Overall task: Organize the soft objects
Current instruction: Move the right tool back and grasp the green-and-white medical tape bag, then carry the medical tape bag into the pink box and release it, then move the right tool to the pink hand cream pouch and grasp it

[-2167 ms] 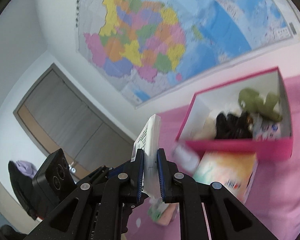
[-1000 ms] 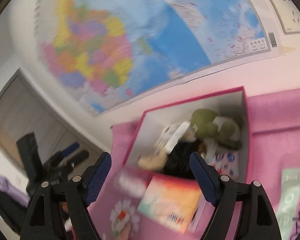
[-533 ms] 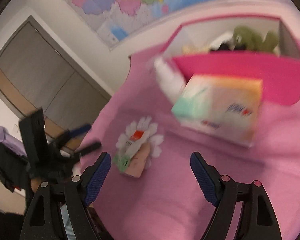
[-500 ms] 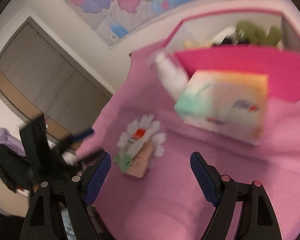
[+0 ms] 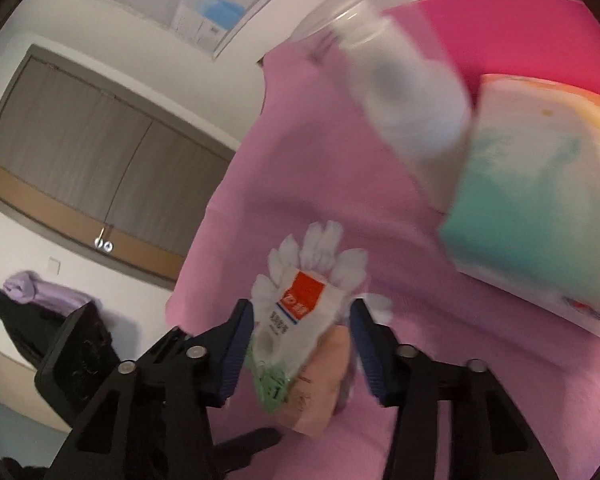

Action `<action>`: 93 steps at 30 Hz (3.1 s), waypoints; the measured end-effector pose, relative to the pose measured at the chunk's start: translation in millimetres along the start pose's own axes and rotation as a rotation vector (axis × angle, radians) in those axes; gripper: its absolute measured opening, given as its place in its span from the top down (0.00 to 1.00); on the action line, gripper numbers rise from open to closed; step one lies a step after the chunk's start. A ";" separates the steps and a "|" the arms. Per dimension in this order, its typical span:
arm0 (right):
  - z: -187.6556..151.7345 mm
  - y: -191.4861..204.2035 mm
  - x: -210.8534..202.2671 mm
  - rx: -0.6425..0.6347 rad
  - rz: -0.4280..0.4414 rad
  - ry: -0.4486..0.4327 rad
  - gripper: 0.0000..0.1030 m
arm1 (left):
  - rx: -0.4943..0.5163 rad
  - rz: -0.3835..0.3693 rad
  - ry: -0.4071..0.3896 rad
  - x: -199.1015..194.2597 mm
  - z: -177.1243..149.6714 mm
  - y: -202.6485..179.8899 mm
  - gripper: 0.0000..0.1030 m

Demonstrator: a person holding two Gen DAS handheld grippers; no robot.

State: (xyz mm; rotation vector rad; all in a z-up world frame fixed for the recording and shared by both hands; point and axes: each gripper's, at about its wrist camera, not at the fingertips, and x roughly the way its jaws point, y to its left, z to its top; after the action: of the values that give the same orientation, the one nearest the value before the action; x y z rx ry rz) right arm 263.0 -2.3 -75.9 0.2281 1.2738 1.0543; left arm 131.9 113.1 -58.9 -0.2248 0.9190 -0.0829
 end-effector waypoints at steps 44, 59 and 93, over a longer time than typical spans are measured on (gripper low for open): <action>22.2 28.8 -164.8 -0.084 0.149 -0.331 0.91 | 0.287 -0.040 -0.241 -60.8 128.7 -120.5 0.31; 79.9 -53.1 -241.7 0.027 -0.009 -0.487 0.91 | 0.404 -0.060 -0.185 31.5 225.3 -189.6 0.31; -64.7 35.5 -133.7 -0.298 -0.584 -0.356 0.16 | 0.064 0.189 -0.183 -60.3 31.6 -28.4 0.00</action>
State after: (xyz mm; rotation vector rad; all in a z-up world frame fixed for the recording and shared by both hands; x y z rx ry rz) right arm 199.9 -107.9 14.5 -0.1742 0.7741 0.6459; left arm 121.2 100.5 13.0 -0.0839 0.7499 0.0824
